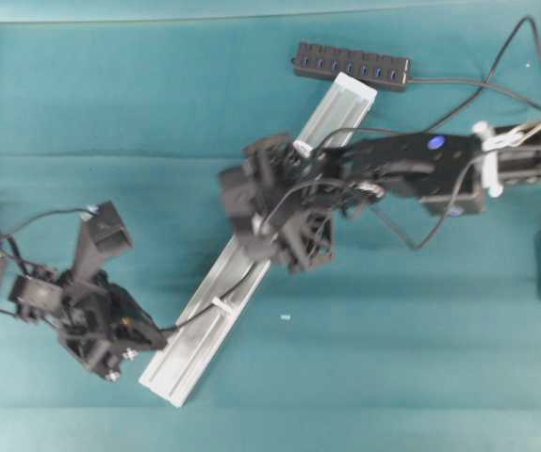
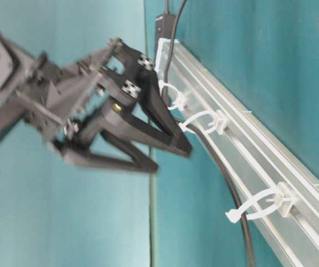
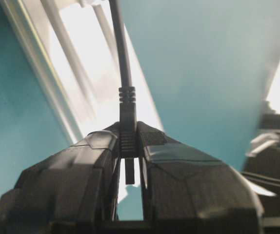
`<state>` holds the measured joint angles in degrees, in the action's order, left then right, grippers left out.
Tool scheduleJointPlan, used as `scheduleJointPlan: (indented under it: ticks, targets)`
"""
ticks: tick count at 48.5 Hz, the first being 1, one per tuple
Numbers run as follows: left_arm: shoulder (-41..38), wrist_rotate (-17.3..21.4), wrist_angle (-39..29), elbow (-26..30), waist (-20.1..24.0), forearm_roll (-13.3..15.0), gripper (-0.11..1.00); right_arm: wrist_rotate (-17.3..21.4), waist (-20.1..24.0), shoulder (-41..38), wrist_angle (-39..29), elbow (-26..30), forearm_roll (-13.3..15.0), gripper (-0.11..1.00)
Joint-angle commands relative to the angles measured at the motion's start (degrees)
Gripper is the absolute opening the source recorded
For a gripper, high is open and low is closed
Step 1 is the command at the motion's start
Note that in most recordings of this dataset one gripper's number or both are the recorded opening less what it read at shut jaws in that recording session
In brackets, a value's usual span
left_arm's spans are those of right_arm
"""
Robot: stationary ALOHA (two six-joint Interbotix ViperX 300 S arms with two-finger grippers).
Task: Pass the USB cable through three rings with both arms.
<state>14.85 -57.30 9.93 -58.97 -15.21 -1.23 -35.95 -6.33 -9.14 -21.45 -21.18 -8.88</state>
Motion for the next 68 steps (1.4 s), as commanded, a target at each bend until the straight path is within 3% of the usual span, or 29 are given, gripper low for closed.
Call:
scheduleJointPlan:
  ticks: [1,15,20,52,68]
  targets:
    - [9.23,0.00,0.26,0.18,-0.26,-0.09,0.10,2.11,0.35,1.93,2.55,-1.58,-0.09,0.86]
    - [13.27,0.09,-3.78,-0.53,-0.26,-0.09,0.10,11.34,-1.67,8.44,12.74,-8.70,-0.09,0.86]
    - [13.01,0.18,-4.75,-0.26,-0.26,-0.09,0.10,12.92,-1.93,9.67,15.29,-10.37,-0.09,0.86]
    - [15.12,0.18,-4.57,-0.88,-0.26,-0.09,0.10,13.62,-2.64,12.30,16.61,-11.43,-0.18,0.86]
    - [14.85,0.62,-4.57,-1.14,-0.18,-0.09,0.10,13.71,-2.20,14.24,17.14,-14.68,-0.26,0.86]
